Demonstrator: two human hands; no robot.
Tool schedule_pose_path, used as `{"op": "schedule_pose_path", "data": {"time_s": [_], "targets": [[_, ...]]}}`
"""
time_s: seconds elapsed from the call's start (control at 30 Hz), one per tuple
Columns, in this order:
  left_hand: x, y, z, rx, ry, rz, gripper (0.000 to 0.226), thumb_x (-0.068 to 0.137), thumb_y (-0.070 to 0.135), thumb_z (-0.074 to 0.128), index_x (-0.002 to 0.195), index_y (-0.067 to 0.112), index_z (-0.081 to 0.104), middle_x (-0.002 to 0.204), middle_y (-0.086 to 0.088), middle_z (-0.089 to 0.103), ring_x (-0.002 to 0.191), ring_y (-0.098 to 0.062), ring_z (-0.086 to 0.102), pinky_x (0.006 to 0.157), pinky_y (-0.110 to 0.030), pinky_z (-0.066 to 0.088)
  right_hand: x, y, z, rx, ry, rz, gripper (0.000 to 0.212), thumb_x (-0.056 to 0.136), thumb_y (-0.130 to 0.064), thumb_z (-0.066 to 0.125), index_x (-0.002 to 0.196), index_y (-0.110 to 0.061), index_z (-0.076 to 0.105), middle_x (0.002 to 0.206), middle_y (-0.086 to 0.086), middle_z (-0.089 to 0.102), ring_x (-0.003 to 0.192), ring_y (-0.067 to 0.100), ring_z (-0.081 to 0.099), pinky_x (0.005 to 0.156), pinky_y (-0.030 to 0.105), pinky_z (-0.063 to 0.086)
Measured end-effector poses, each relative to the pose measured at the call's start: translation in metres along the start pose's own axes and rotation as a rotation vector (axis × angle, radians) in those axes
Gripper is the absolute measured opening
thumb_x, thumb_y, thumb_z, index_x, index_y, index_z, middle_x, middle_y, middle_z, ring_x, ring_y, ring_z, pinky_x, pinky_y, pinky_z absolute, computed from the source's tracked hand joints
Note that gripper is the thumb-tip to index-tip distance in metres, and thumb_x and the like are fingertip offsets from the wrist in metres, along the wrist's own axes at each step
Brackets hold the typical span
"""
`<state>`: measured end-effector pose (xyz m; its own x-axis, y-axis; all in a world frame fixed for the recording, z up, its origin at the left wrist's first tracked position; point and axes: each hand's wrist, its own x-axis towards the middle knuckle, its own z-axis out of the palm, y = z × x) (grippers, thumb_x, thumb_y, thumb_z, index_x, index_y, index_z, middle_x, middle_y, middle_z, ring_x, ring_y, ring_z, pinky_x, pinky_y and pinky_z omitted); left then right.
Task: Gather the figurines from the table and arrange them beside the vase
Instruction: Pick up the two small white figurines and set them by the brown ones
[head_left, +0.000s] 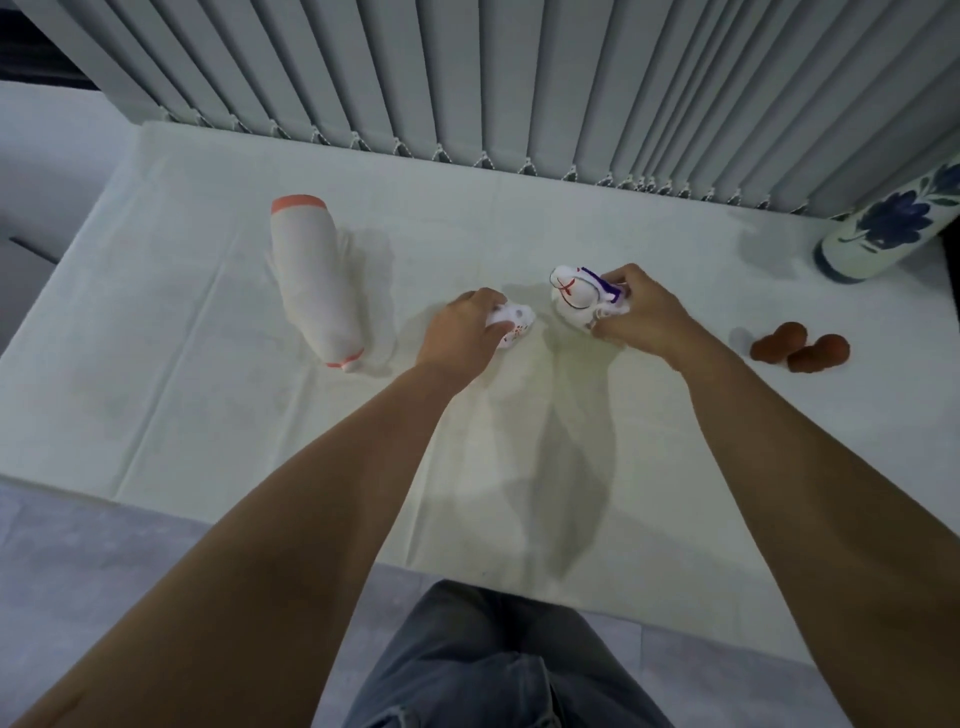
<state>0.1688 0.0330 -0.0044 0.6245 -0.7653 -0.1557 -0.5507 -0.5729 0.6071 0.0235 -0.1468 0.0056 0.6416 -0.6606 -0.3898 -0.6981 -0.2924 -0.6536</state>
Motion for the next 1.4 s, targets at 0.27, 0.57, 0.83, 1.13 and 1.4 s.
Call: {"op": "schedule_pose_path", "data": {"time_s": [0.27, 0.57, 0.83, 1.13, 1.4], "targets": [[0.002, 0.012, 0.015, 0.039, -0.101, 0.069, 0.036, 0.09, 0.013, 0.057, 0.126, 0.015, 0.058, 0.124, -0.008, 0.061, 0.112, -0.027, 0.059, 0.088, -0.03, 0.044, -0.02, 0.017, -0.012, -0.015, -0.184, 0.039, 0.048, 0.069, -0.009, 0.075, 0.111, -0.022, 0.057, 0.111, 0.003, 0.059, 0.09, 0.019, 0.057, 0.073, 0.031, 0.046], [-0.004, 0.012, 0.022, 0.11, -0.079, 0.082, 0.047, 0.092, 0.011, 0.056, 0.138, 0.016, 0.045, 0.136, -0.007, 0.051, 0.118, -0.028, 0.055, 0.092, -0.036, 0.045, -0.025, 0.029, -0.015, -0.269, -0.156, 0.066, 0.042, 0.074, -0.018, 0.064, 0.112, -0.031, 0.052, 0.106, -0.004, 0.063, 0.1, 0.024, 0.058, 0.084, 0.037, 0.045], [-0.004, 0.012, 0.025, 0.091, -0.005, 0.0, 0.041, 0.092, 0.022, 0.059, 0.13, 0.014, 0.048, 0.129, -0.009, 0.054, 0.109, -0.031, 0.058, 0.078, -0.031, 0.04, -0.035, 0.035, 0.005, -0.56, 0.114, -0.189, 0.053, 0.072, -0.021, 0.067, 0.122, -0.015, 0.049, 0.109, 0.006, 0.061, 0.099, 0.031, 0.058, 0.084, 0.033, 0.034], [-0.001, 0.014, 0.027, 0.076, 0.012, 0.035, 0.035, 0.092, 0.019, 0.057, 0.126, 0.016, 0.055, 0.123, -0.007, 0.059, 0.105, -0.03, 0.06, 0.08, -0.032, 0.044, -0.034, 0.049, 0.003, -0.491, 0.163, -0.259, 0.04, 0.073, -0.014, 0.068, 0.11, -0.012, 0.052, 0.095, 0.008, 0.064, 0.083, 0.031, 0.058, 0.067, 0.035, 0.042], [0.016, 0.046, 0.047, 0.021, -0.028, 0.144, 0.037, 0.092, 0.016, 0.056, 0.129, 0.018, 0.054, 0.123, -0.005, 0.059, 0.104, -0.028, 0.062, 0.079, -0.027, 0.041, -0.033, 0.068, -0.03, -0.505, 0.283, -0.144, 0.043, 0.073, -0.015, 0.07, 0.112, -0.013, 0.052, 0.094, 0.009, 0.065, 0.083, 0.031, 0.06, 0.069, 0.035, 0.043]]}}
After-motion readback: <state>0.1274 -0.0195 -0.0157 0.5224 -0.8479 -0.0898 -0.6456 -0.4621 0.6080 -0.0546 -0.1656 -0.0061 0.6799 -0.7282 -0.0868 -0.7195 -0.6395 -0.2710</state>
